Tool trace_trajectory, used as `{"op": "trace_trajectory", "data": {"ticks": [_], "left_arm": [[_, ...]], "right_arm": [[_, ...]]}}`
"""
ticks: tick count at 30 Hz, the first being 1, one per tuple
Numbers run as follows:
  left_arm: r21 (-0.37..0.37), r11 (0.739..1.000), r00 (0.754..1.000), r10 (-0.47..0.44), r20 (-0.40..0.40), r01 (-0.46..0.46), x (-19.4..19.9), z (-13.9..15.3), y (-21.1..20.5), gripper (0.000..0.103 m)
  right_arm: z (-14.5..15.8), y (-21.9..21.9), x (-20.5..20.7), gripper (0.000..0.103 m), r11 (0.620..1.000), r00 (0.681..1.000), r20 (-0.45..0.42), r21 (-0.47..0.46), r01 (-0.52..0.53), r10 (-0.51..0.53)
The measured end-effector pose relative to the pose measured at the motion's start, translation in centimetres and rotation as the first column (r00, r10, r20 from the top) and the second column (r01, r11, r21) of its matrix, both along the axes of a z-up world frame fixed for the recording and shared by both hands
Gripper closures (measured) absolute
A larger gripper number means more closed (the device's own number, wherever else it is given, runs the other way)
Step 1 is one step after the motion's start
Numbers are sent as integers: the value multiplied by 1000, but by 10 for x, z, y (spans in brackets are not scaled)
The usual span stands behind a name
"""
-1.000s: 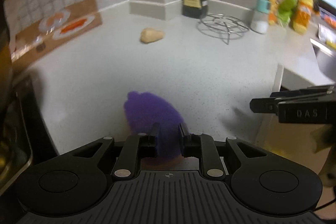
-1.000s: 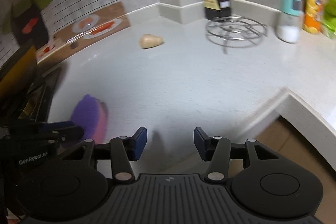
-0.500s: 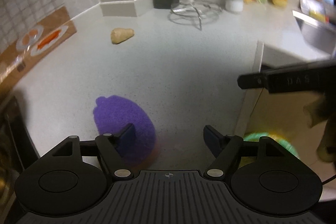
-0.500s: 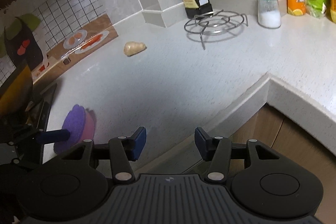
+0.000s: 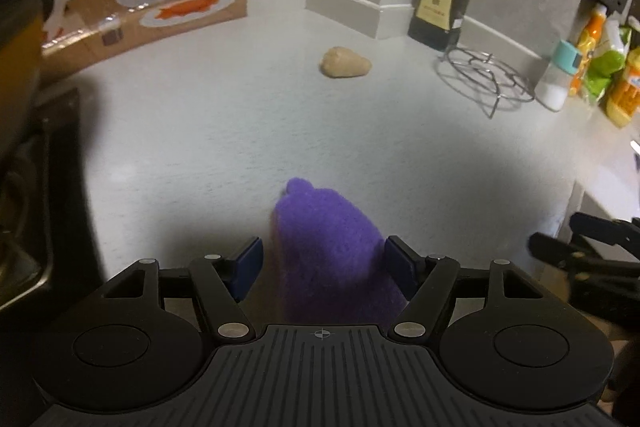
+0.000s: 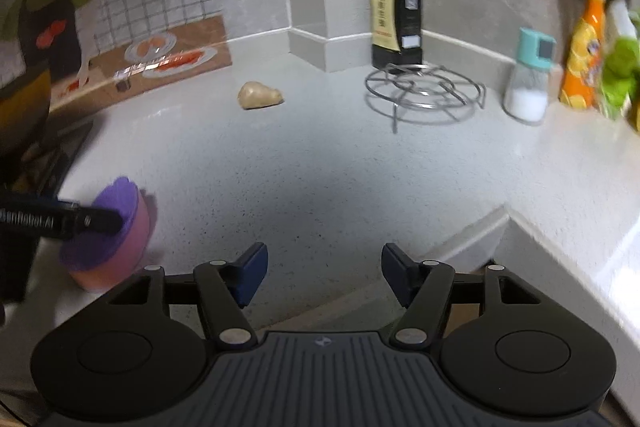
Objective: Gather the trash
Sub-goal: 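Lift the sponge with the left gripper while the right gripper moves toward the ginger root, then grasp the ginger root with the right gripper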
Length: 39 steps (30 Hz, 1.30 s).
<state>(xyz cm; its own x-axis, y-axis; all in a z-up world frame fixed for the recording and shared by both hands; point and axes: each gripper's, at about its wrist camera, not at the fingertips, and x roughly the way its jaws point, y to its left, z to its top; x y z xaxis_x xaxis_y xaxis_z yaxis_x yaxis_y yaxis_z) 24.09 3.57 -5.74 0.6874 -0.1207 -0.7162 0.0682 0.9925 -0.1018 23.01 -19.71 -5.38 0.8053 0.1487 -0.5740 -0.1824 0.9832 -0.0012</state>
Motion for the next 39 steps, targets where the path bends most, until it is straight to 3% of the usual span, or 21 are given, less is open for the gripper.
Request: {"op": "trace_trajectory", "data": {"ticks": [4, 7, 9, 10, 11, 13, 17, 21, 27, 29, 32, 39], "left_arm": [[-53, 998, 999, -25, -45, 22, 12, -7, -4, 30], [-32, 999, 997, -35, -68, 33, 14, -13, -8, 33], [-77, 996, 997, -45, -69, 39, 10, -11, -3, 43], [-105, 994, 997, -49, -65, 42, 7, -10, 2, 57], [-130, 991, 997, -49, -57, 41, 4, -8, 7, 63], [-147, 989, 999, -25, -39, 19, -2, -3, 17, 66], [-203, 978, 999, 37, -20, -41, -14, 4, 42, 67], [-244, 964, 994, 91, -53, -102, -20, 3, 59, 67], [-239, 963, 991, 113, -71, -127, -32, 3, 67, 68], [-238, 963, 991, 110, -74, -125, -32, 3, 67, 68], [-238, 964, 992, 103, -76, -119, -30, 2, 70, 68], [-266, 962, 996, 49, -76, -68, -25, 0, 69, 68]], "right_arm": [[1, 18, 12, 32, 993, 998, 53, -118, -27, 33], [9, 28, 34, 31, 990, 995, 63, -124, -72, 80], [16, 36, 56, 27, 991, 993, 56, -95, -97, 103], [19, 40, 69, 26, 991, 993, 50, -76, -106, 110], [22, 44, 80, 26, 992, 993, 46, -61, -109, 112], [30, 57, 110, 25, 993, 992, 40, -26, -119, 120], [35, 89, 165, 24, 988, 988, 36, 12, -153, 152], [29, 126, 214, 24, 984, 984, -6, 26, -176, 176], [4, 148, 264, 28, 997, 995, -63, -30, -74, 72], [1, 145, 268, 42, 998, 993, -100, 4, -64, 64], [7, 137, 255, 42, 994, 990, -105, 54, -94, 100], [22, 126, 160, 43, 964, 963, -30, 3, -267, 267]]}}
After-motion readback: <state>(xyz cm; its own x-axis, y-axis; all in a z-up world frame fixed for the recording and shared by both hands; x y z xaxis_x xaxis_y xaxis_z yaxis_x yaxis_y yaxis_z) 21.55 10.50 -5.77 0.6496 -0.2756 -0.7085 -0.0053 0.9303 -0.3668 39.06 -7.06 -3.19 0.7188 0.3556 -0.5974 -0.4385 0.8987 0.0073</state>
